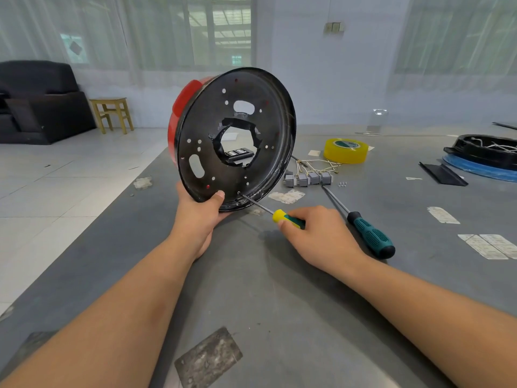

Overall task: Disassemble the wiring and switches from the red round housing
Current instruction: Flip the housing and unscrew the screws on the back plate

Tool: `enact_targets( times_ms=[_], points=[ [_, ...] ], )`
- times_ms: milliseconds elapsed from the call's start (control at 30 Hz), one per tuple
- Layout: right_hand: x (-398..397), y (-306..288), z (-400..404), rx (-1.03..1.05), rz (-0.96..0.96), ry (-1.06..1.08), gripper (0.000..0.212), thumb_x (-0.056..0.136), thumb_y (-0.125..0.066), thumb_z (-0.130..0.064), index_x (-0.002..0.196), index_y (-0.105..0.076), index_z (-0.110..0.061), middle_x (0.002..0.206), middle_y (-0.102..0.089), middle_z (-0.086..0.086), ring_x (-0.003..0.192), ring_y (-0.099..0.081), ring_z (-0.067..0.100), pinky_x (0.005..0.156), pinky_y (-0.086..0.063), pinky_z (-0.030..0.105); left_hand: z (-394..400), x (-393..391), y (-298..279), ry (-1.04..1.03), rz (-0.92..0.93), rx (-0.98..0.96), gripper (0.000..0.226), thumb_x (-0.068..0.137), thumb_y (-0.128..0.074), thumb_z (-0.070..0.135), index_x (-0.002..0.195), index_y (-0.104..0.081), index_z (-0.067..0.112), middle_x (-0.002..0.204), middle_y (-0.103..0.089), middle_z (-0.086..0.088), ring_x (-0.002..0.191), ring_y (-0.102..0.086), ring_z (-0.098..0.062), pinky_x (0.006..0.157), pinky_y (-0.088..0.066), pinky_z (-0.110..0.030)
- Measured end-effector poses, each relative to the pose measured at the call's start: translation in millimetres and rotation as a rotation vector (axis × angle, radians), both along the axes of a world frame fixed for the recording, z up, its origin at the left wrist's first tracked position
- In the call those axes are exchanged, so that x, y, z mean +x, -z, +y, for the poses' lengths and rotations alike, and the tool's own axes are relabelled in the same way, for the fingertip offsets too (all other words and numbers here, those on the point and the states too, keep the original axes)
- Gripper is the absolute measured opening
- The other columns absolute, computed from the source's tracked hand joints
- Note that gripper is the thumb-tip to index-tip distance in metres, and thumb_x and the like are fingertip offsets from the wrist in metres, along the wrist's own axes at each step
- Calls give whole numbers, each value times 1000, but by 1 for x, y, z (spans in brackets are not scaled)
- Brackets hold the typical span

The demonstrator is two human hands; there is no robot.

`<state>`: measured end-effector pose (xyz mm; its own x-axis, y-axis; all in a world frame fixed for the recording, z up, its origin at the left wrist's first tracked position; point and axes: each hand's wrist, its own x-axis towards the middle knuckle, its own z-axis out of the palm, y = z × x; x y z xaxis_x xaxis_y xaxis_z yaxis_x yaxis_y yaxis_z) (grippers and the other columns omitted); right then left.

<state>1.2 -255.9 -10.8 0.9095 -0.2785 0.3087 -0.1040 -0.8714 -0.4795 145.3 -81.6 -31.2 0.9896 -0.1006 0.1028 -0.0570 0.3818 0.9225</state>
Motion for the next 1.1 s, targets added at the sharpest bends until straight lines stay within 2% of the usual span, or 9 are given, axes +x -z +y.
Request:
enact_targets(
  times_ms=[267, 400, 500, 567, 667, 800, 933, 1000, 1100],
  points=[
    [-6, 0, 2, -383, -19, -30, 36, 105, -41, -47, 102, -65, -20, 93, -59, 1, 87, -60, 27, 73, -51, 41, -7, -1, -2, -26, -6, 55, 47, 99, -61, -9, 114, -43, 31, 141, -57, -9, 122, -65, -33, 86, -63, -51],
    [-8, 1, 3, -598, -23, -17, 37, 108, -34, -48, 114, -58, -21, 103, -59, 0, 87, -64, 29, 65, -52, 39, -7, 1, -2, -42, 8, 93, 48, 99, -61, -8, 113, -42, 33, 138, -57, -6, 117, -67, -29, 82, -66, -49],
    [-9, -2, 0, -831, -133, -22, 21, 102, -56, -39, 107, -62, -18, 94, -60, 0, 78, -64, 23, 53, -41, 32, -6, 2, -2, -68, 18, 130, 45, 98, -62, -7, 115, -41, 28, 131, -58, -4, 113, -67, -25, 70, -67, -39],
    [-8, -6, -2, -990, -203, 10, 17, 84, -77, -22, 95, -67, -15, 81, -59, 2, 68, -59, 23, 54, -31, 32, -5, 2, -2, -70, 30, 134, 42, 98, -63, -6, 115, -42, 25, 132, -58, -4, 111, -67, -24, 67, -66, -37],
    [-4, -8, -5, -1061, -331, 5, 23, 75, -78, -12, 96, -69, -12, 79, -59, 4, 68, -56, 27, 60, -33, 35, -6, 0, -3, -79, 59, 111, 38, 99, -63, -5, 116, -43, 23, 133, -58, -5, 113, -68, -27, 70, -67, -42],
    [-5, -11, -9, -1011, -319, -28, 28, 80, -84, -30, 103, -71, -20, 81, -62, 1, 63, -60, 25, 56, -33, 32, -6, -1, -3, -113, 77, 103, 34, 100, -64, -2, 119, -45, 17, 131, -59, -5, 111, -68, -27, 69, -67, -42],
    [-7, -13, -7, -825, -362, -104, 24, 96, -64, -47, 103, -73, -26, 96, -65, -3, 61, -65, 22, 47, -38, 25, -6, 2, 0, -135, 53, 108, 32, 99, -67, 3, 120, -45, 16, 121, -61, 0, 100, -68, -16, 62, -65, -34],
    [-6, -9, -4, -606, -423, -136, 18, 97, -63, -39, 106, -72, -26, 107, -61, -4, 64, -62, 20, 51, -49, 31, -6, 3, 2, -160, 37, 124, 32, 99, -67, 5, 116, -44, 18, 116, -60, 4, 95, -68, -12, 63, -64, -34],
    [-2, -3, -6, -109, -463, -115, 23, 88, -65, -27, 110, -69, -31, 111, -58, -13, 89, -60, 8, 76, -54, 31, -5, 7, 5, -200, 30, 145, 33, 99, -67, 6, 113, -40, 20, 110, -57, 9, 90, -67, -10, 69, -65, -37]
  ],
)
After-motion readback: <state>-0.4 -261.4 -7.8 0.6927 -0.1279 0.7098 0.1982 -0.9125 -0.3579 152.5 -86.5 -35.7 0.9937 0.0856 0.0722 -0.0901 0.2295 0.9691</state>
